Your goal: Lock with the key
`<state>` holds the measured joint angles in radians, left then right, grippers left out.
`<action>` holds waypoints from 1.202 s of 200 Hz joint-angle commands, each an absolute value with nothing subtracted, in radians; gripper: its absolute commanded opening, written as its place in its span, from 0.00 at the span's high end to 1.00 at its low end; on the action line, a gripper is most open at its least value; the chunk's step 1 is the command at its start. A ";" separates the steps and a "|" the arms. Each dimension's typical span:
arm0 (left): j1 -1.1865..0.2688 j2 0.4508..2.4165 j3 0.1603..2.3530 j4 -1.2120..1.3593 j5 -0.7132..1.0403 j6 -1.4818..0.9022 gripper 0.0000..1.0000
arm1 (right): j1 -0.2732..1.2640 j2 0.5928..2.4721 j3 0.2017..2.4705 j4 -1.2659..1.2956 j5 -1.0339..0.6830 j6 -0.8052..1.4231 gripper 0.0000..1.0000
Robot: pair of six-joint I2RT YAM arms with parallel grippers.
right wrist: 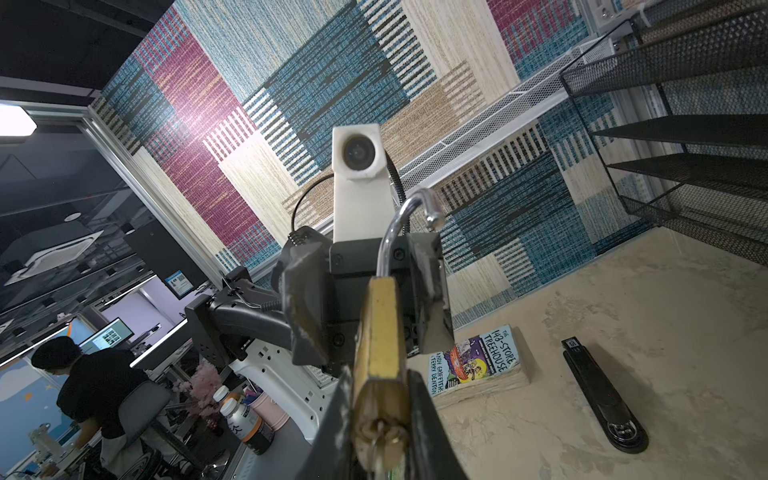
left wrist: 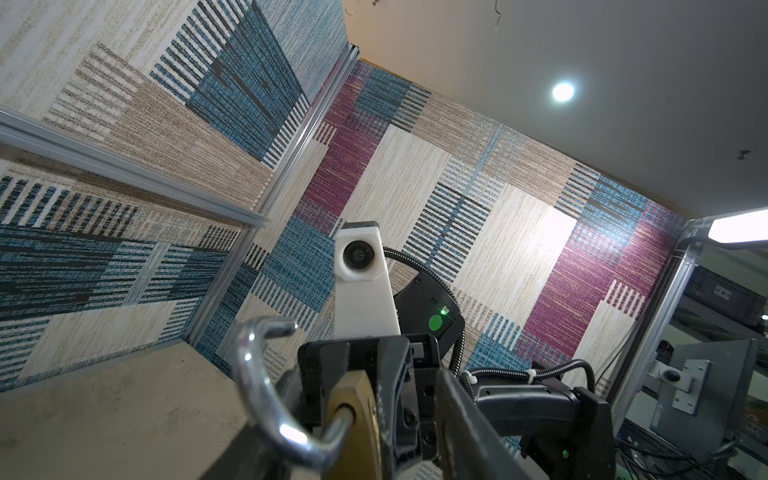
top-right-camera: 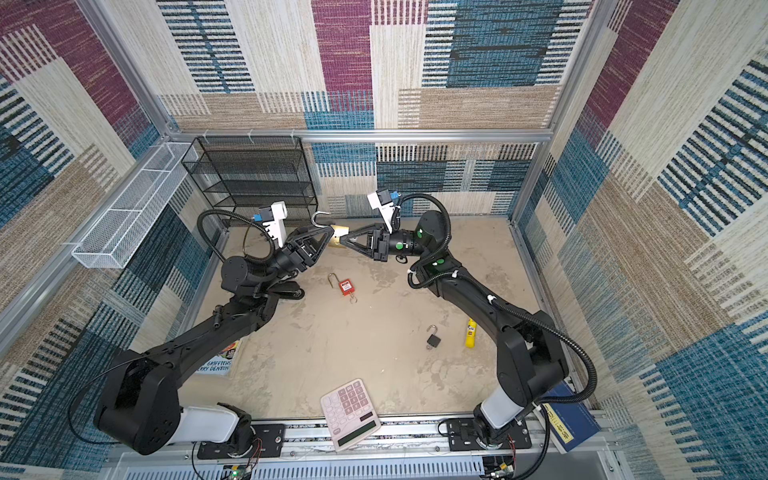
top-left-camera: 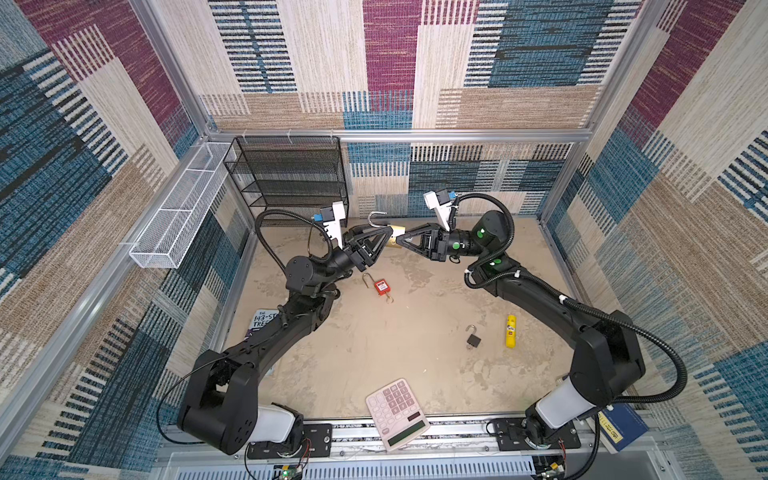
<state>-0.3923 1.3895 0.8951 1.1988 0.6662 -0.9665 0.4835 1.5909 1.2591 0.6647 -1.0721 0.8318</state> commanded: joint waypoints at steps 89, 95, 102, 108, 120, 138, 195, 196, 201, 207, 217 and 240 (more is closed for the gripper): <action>-0.198 1.089 0.959 0.526 0.670 -0.748 0.40 | 0.482 1.552 1.295 0.482 -1.061 0.560 1.00; -0.198 1.078 1.000 0.395 0.672 -0.687 0.41 | 0.482 1.550 1.299 0.457 -1.060 0.518 1.00; -0.198 1.072 1.053 0.249 0.679 -0.615 0.41 | 0.482 1.546 1.304 0.424 -1.056 0.469 1.00; -0.198 1.072 1.097 0.139 0.674 -0.565 0.41 | 0.482 1.543 1.308 0.393 -1.054 0.428 1.00; -0.198 1.082 1.166 -0.013 0.677 -0.500 0.41 | 0.482 1.543 1.317 0.345 -1.051 0.362 1.00; -0.198 1.102 1.245 -0.162 0.663 -0.458 0.41 | 0.483 1.545 1.328 0.298 -1.053 0.277 1.00; -0.200 1.167 1.370 -0.356 0.684 -0.411 0.42 | 0.491 1.545 1.347 0.242 -1.082 0.126 1.00; -0.200 1.169 1.370 -0.357 0.684 -0.412 0.42 | 0.491 1.547 1.347 0.241 -1.082 0.124 1.00; -0.199 1.171 1.370 -0.359 0.682 -0.413 0.42 | 0.492 1.546 1.346 0.239 -1.088 0.117 1.00; -0.199 1.175 1.370 -0.359 0.684 -0.412 0.42 | 0.495 1.545 1.345 0.241 -1.089 0.114 1.00; -0.200 1.182 1.372 -0.360 0.686 -0.415 0.42 | 0.500 1.545 1.341 0.242 -1.097 0.102 1.00; -0.202 1.203 1.381 -0.358 0.691 -0.422 0.42 | 0.520 1.536 1.330 0.241 -1.105 0.062 1.00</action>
<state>-0.1993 1.1889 1.3663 -0.3336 0.6689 -0.4492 0.5053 1.5509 1.3331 0.2157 -1.0817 0.1261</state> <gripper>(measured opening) 0.580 0.193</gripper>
